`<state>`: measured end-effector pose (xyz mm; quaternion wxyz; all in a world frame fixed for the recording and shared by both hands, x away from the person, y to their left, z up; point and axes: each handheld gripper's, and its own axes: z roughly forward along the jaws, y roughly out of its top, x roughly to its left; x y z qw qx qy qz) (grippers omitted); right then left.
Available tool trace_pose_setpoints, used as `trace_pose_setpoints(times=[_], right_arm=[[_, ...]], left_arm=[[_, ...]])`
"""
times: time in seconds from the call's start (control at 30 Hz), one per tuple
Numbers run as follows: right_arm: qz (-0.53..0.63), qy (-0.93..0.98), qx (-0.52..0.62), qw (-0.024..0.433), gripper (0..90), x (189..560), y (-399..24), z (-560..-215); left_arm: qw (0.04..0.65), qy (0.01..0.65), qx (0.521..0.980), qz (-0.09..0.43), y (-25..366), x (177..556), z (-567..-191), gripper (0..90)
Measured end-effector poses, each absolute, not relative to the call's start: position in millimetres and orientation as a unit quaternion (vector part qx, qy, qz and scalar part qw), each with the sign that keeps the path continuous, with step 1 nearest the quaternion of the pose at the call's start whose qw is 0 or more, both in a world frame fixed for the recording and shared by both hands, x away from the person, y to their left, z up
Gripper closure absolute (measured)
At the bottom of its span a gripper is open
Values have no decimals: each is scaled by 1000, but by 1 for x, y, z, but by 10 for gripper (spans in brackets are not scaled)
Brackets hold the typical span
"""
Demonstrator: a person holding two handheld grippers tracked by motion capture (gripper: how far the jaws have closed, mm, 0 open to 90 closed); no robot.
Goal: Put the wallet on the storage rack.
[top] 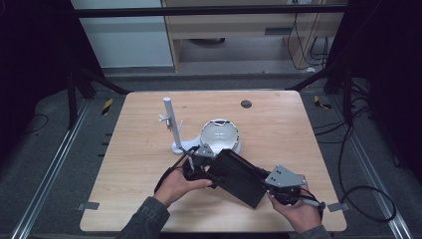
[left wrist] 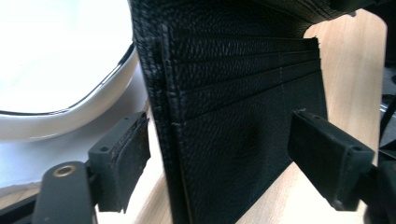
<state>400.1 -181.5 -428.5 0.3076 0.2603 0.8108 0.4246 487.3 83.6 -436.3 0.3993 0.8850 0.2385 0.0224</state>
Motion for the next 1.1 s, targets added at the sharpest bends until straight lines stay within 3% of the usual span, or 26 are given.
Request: trace_pose_setpoints(times=[0.2, 0.3, 0.63, 0.73, 0.83, 1.07, 1.1], right_arm=[[435, 805, 257, 310, 845, 400, -182, -426], [437, 805, 255, 311, 844, 400, -182, -426], [420, 821, 251, 294, 806, 402, -183, -433], [425, 819, 253, 292, 789, 401, -183, -436], [426, 821, 257, 280, 701, 400, -183, -440], [414, 836, 287, 219, 259, 398, -179, -470], [414, 836, 287, 219, 259, 398, -179, -470]], left_arm=[[400, 237, 885, 10, 82, 493, -437, 268], [403, 233, 885, 5, 82, 492, -435, 416], [411, 225, 883, -13, 85, 480, -399, 776], [402, 229, 887, 2, 83, 476, -386, 794], [406, 236, 883, 0, 84, 475, -381, 801], [388, 244, 889, 19, 86, 477, -351, 804], [387, 246, 888, 22, 87, 478, -345, 804]])
